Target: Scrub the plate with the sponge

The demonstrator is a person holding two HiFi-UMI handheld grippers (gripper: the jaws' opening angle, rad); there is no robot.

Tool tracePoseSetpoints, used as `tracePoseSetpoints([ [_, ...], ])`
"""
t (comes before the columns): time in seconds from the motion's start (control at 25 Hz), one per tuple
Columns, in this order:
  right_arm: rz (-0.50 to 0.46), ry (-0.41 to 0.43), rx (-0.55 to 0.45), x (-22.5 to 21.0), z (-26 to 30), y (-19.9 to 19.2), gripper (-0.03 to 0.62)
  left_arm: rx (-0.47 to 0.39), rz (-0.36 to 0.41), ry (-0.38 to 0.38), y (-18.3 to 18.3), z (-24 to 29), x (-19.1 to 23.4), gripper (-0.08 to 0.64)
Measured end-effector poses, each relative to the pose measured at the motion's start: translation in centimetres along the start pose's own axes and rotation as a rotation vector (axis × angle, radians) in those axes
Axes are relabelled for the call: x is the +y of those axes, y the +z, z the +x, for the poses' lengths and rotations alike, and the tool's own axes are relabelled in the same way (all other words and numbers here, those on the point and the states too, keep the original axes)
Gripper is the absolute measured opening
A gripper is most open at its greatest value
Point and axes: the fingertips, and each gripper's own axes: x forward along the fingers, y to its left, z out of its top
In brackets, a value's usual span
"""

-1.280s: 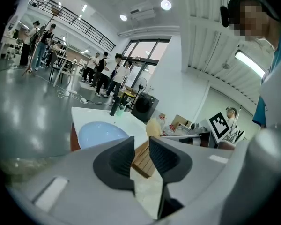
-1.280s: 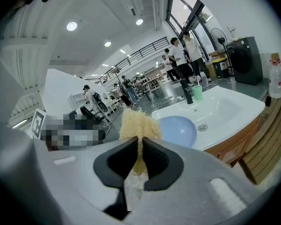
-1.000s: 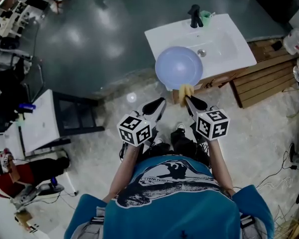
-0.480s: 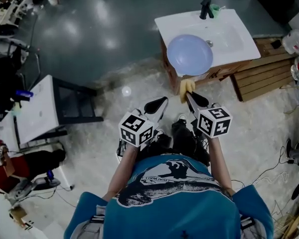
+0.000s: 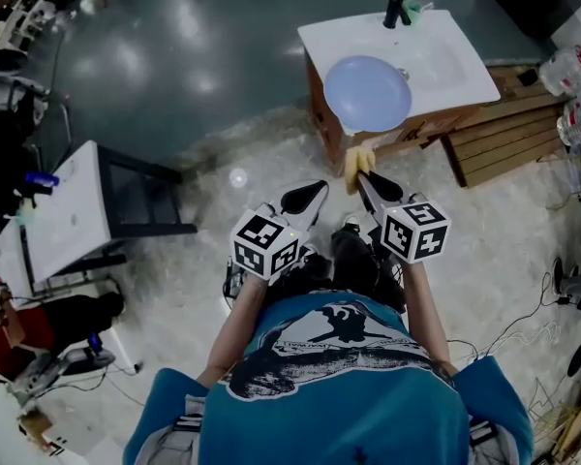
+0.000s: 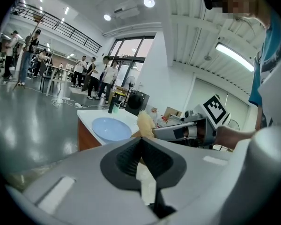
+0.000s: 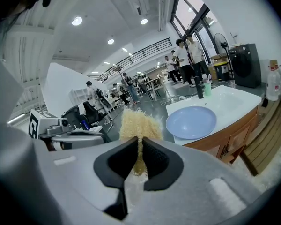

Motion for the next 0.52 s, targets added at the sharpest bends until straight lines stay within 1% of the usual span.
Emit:
tracePoseSetpoints([
  [0.2,-0.007,-0.011,-0.006,0.2,-0.7,0.0,0.028,-0.006,0.012,-0.019,0.2,0.0,-0.6,0.003],
  [0.52,-0.017,-0.020,-0.010,0.3,-1.3,-0.5,0.028,-0.003,0.030,-0.028,0.0,-0.1,-1.1,0.003],
])
